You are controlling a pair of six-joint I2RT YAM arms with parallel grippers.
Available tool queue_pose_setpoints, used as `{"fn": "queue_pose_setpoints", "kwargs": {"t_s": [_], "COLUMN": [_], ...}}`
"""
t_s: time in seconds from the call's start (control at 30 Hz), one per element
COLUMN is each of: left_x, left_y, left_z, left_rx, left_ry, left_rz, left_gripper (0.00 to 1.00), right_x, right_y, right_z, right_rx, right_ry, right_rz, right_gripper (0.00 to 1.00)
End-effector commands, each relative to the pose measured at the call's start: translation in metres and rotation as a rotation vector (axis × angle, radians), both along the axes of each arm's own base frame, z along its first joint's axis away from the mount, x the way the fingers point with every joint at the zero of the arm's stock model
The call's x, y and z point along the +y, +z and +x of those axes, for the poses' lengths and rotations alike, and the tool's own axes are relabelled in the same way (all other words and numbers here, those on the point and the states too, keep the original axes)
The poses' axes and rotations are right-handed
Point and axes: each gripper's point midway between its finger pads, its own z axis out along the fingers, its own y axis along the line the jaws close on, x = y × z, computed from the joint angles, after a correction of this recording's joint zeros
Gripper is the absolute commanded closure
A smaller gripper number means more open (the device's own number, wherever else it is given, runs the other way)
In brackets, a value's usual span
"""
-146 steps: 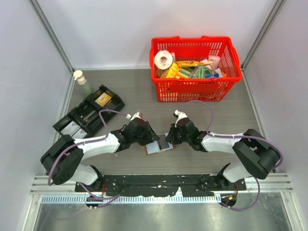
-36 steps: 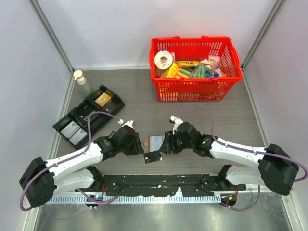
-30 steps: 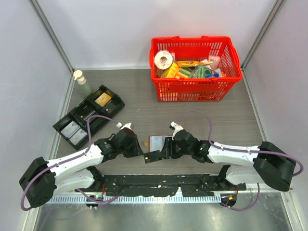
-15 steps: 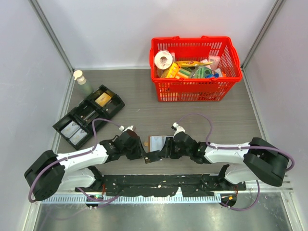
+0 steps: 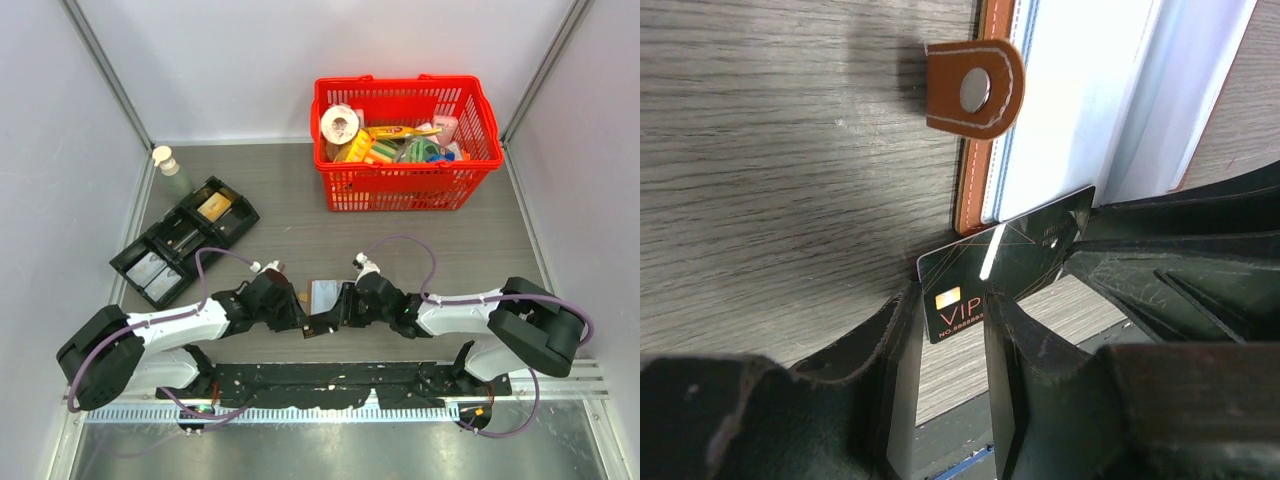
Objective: Take the credit cards out of the card holder
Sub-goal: Pick up the credit card from the center of the board.
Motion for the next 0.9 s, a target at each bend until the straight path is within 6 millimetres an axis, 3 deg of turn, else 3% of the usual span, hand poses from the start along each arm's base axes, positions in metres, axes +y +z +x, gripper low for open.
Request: {"fn": "queue_pose_setpoints", "kwargs": {"t_s": [0.0,0.2,0.5,0.67,0.8,0.87], "left_x": [-0.007,-0.008,-0.006,-0.001,0.004,0.004], "left_y": [-0.002,0.001,0.013,0.033,0.050,0.056], "left_z": [0.003,0.004,0.011,0.025,0.036,0.041], "left_rx": [-0.003,-0.014,-0.070,-0.173,-0.269,-0.304], "left_ry": [0.008,0.013,0.042,0.093,0.136,0.151], "left_rz": [-0.025,-0.037,-0.063,-0.104,-0.176,-0.235], "left_gripper": [0.68,0.71,0.69,0.54,0.31,0.25], "right_x": [0.007,0.012,0.013,0.006,-0.004,-0.010], "right_y": [-0.004,0.015,0.057,0.076,0.083,0.086], "right_z": [-0.003,0.000,0.006,0.016,0.025,0.029], "right_rx": [0.013,-0.034,-0.137,-0.184,-0.198,-0.203], "right_ry": [0.012,0.011,-0.006,-0.035,-0.060,-0.074], "right_rz": [0.012,0.089,0.222,0.264,0.298,0.315], "right_gripper": [0.68,0.98,0.99,0.99,0.99,0.99]}}
